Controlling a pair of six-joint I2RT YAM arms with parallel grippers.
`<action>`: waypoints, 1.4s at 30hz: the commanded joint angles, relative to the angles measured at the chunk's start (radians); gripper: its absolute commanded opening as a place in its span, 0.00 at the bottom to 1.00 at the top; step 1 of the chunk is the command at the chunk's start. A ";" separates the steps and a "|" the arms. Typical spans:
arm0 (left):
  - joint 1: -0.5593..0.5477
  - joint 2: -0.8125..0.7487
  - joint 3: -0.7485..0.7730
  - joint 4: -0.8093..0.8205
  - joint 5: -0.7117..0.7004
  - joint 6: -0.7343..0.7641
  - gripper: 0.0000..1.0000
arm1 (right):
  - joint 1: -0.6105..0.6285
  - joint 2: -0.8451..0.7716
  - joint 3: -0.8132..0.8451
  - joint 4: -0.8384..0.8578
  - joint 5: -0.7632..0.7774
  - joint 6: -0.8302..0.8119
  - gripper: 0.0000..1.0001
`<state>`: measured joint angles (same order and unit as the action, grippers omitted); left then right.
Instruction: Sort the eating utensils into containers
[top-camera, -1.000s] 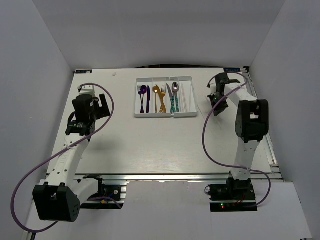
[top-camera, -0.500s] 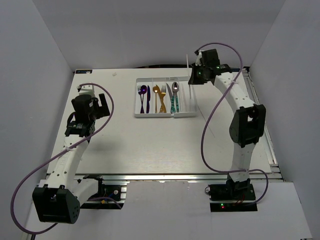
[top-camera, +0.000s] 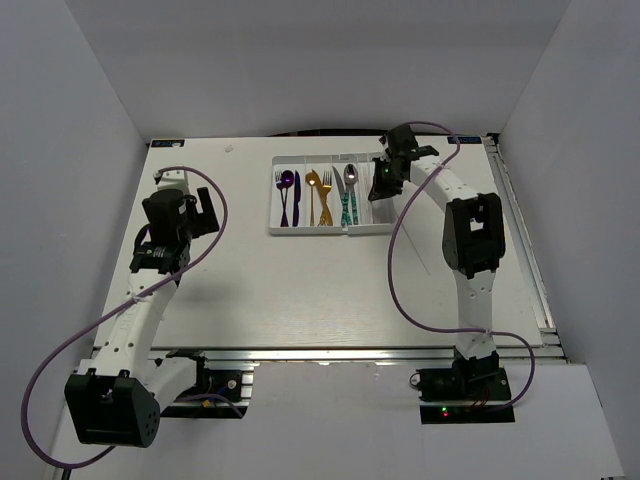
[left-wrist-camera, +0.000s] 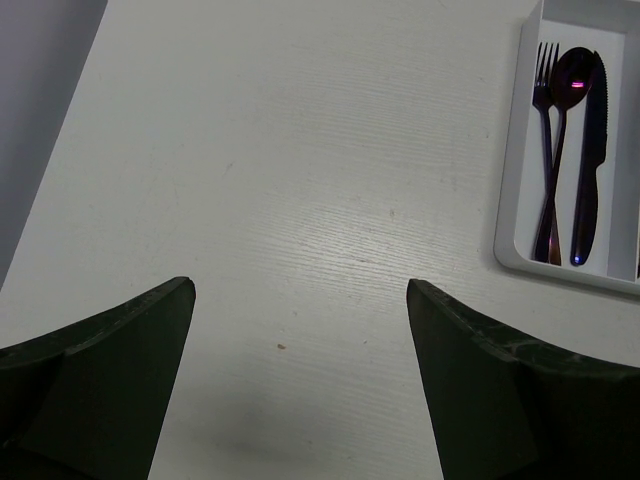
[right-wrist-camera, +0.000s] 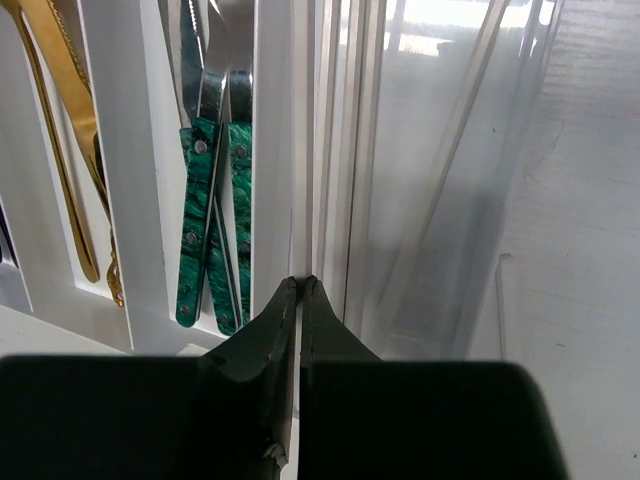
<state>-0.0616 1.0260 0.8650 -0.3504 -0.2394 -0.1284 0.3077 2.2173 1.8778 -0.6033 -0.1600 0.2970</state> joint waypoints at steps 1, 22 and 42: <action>0.005 -0.010 0.031 -0.009 -0.015 -0.008 0.98 | -0.008 -0.013 -0.006 0.013 -0.007 0.002 0.00; 0.005 -0.037 0.026 0.008 0.000 -0.025 0.98 | -0.074 -0.536 -0.370 0.002 0.109 -0.297 0.42; 0.005 -0.030 0.037 -0.013 -0.005 -0.005 0.98 | -0.090 -0.272 -0.438 0.034 0.201 -0.332 0.40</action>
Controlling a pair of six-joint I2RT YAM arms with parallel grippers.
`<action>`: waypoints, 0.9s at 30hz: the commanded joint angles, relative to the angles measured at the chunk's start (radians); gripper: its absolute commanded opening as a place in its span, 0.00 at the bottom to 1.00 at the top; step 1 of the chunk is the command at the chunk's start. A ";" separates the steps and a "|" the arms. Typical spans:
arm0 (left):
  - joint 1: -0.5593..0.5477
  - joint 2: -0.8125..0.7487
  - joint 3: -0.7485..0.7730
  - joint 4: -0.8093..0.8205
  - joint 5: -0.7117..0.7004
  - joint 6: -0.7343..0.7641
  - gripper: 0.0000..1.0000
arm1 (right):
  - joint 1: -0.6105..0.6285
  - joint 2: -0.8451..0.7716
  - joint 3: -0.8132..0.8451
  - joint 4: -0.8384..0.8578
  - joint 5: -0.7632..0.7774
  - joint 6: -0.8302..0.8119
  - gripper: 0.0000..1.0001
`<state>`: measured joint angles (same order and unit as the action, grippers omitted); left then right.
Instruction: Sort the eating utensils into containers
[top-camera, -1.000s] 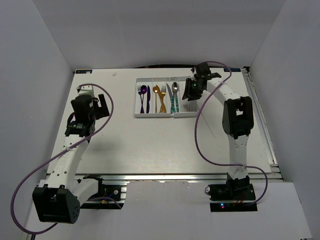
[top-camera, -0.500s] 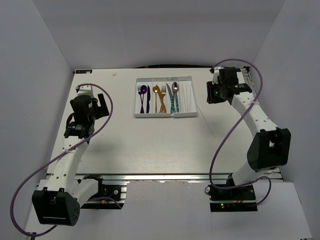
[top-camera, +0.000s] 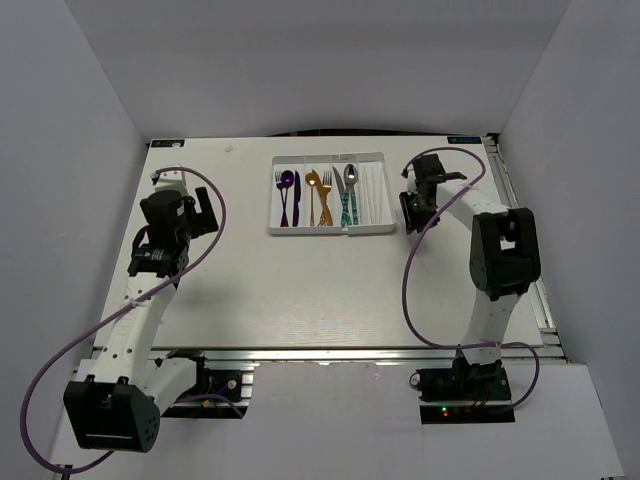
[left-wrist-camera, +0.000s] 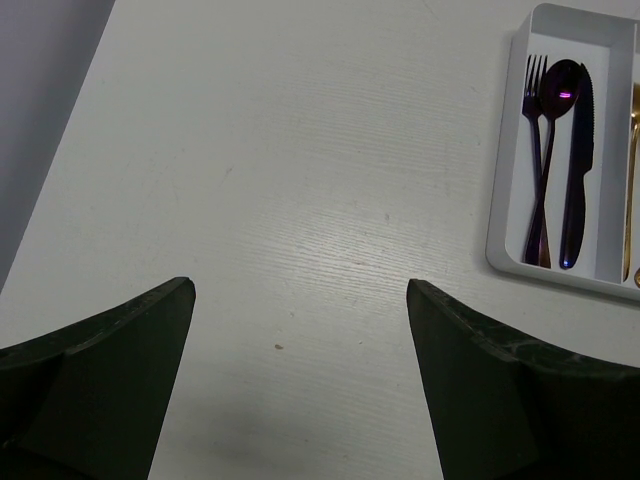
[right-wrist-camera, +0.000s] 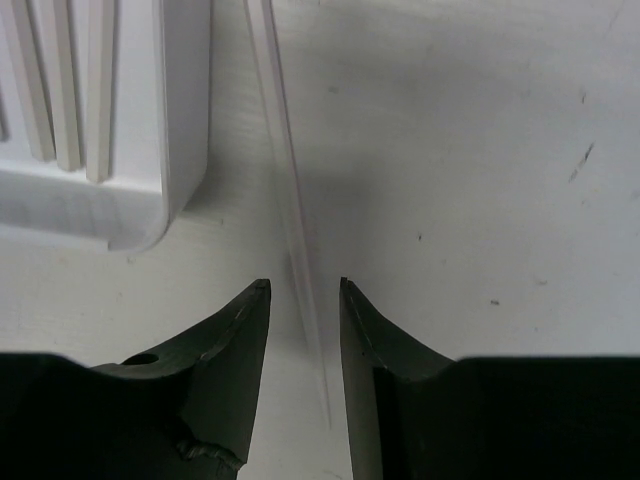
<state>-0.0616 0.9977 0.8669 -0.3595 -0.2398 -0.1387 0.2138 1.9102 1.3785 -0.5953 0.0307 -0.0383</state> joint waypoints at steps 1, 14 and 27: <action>0.005 0.002 0.037 -0.006 -0.009 0.005 0.98 | 0.004 0.044 0.068 0.029 0.009 0.006 0.40; 0.005 0.055 0.061 -0.007 -0.006 -0.001 0.98 | 0.006 0.162 0.048 0.074 0.063 -0.029 0.18; 0.005 0.068 0.092 0.111 0.337 0.254 0.97 | -0.156 -0.194 -0.026 -0.069 -0.260 -0.025 0.00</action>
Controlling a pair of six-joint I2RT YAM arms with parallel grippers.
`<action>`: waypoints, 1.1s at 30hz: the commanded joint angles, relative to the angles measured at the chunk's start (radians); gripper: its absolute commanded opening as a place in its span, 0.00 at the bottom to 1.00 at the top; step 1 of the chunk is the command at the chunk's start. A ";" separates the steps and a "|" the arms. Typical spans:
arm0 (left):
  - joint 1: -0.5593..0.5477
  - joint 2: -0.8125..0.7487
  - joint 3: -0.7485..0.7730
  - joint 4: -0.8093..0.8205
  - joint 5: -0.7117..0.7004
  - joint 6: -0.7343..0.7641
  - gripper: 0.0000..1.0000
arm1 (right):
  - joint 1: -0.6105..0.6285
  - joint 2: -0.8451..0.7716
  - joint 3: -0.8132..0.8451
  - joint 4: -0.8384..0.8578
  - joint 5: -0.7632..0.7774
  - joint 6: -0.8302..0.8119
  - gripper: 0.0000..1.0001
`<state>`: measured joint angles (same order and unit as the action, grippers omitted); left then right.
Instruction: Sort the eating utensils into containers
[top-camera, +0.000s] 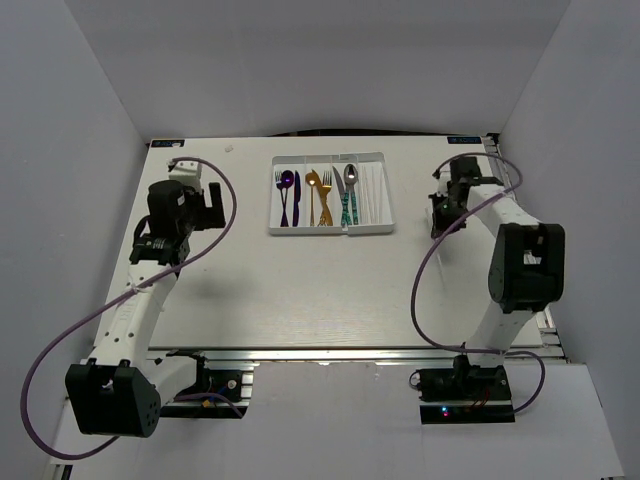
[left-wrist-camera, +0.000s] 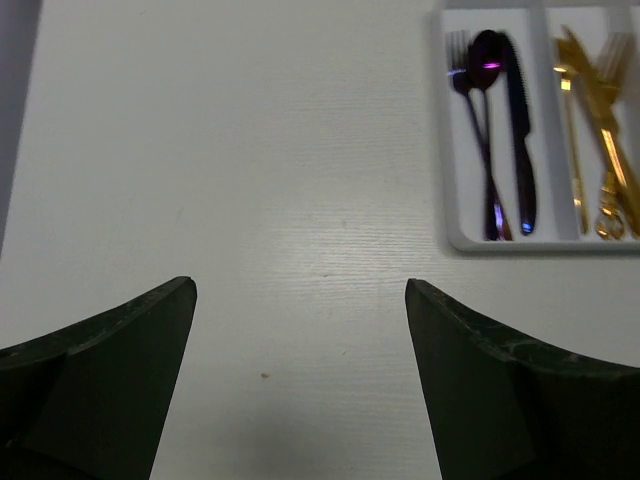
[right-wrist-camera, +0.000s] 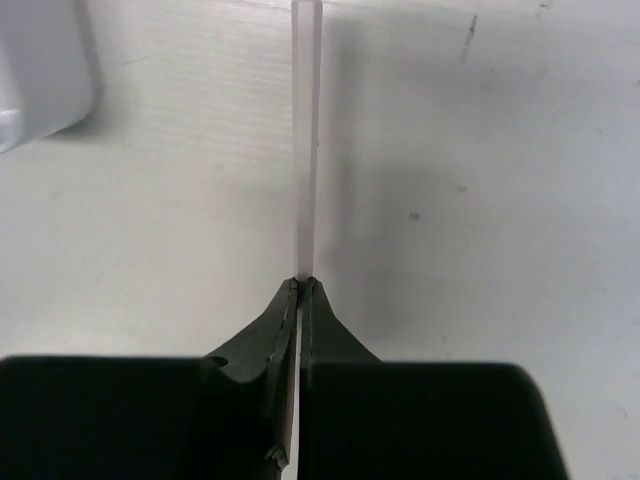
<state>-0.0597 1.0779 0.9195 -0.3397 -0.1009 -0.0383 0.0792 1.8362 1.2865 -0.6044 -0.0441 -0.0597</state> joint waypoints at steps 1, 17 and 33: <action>0.000 -0.016 0.033 0.126 0.311 0.181 0.96 | -0.021 -0.130 0.109 -0.075 -0.245 0.006 0.00; -0.428 0.184 -0.127 0.573 0.995 1.459 0.80 | 0.116 -0.152 -0.025 0.028 -0.950 0.395 0.00; -0.609 0.461 0.001 0.745 1.027 1.466 0.61 | 0.165 -0.132 -0.092 0.190 -0.991 0.699 0.00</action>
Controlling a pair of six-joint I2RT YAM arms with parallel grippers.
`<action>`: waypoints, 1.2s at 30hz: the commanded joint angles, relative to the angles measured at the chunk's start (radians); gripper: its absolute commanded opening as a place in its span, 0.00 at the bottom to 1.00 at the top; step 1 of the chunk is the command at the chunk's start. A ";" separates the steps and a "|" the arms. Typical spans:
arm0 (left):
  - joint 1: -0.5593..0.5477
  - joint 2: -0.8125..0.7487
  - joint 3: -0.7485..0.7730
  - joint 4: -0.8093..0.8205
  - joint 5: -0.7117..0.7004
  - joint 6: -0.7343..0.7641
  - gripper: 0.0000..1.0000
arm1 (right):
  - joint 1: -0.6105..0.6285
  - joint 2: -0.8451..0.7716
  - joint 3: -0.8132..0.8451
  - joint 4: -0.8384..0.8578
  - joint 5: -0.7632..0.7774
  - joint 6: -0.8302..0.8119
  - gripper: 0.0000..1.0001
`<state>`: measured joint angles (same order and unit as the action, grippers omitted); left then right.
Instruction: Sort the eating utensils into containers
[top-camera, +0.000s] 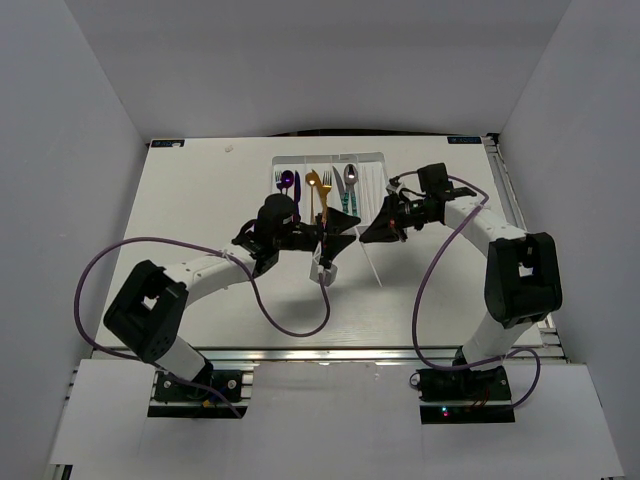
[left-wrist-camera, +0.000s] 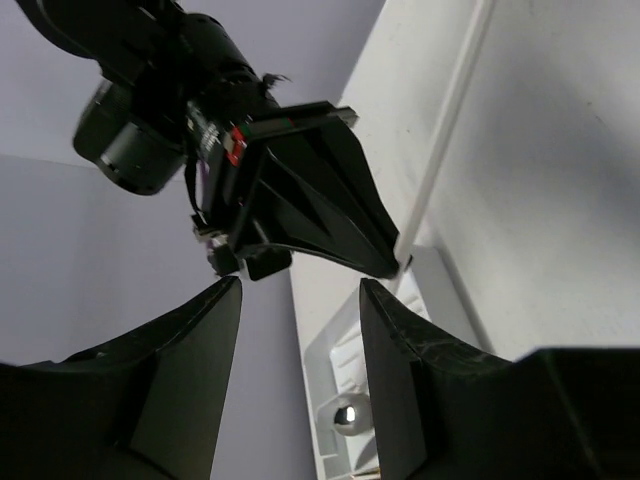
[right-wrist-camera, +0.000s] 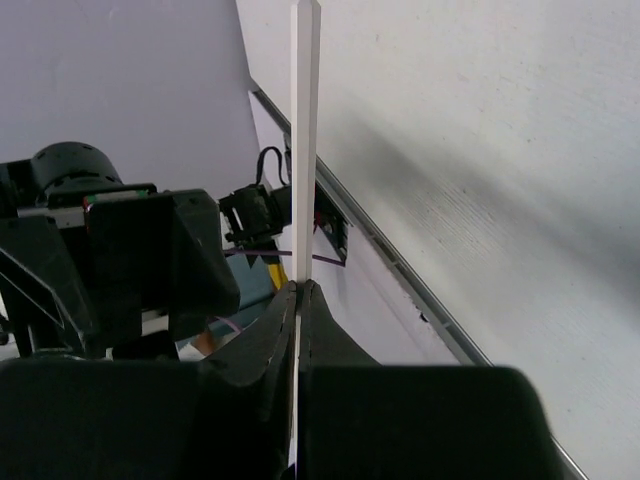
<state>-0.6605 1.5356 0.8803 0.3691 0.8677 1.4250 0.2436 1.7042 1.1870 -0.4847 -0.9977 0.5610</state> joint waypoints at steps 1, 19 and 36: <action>-0.010 0.006 0.042 0.037 0.065 0.003 0.61 | 0.000 0.003 0.006 0.080 -0.045 0.091 0.00; -0.025 -0.022 -0.035 0.037 0.122 0.015 0.50 | 0.003 0.015 -0.001 0.209 -0.171 0.163 0.00; -0.025 -0.011 -0.017 0.037 0.120 0.031 0.24 | 0.082 0.002 -0.043 0.319 -0.288 0.246 0.00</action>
<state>-0.6827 1.5475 0.8516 0.3973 0.9619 1.4353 0.3000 1.7172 1.1603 -0.2413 -1.2076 0.7475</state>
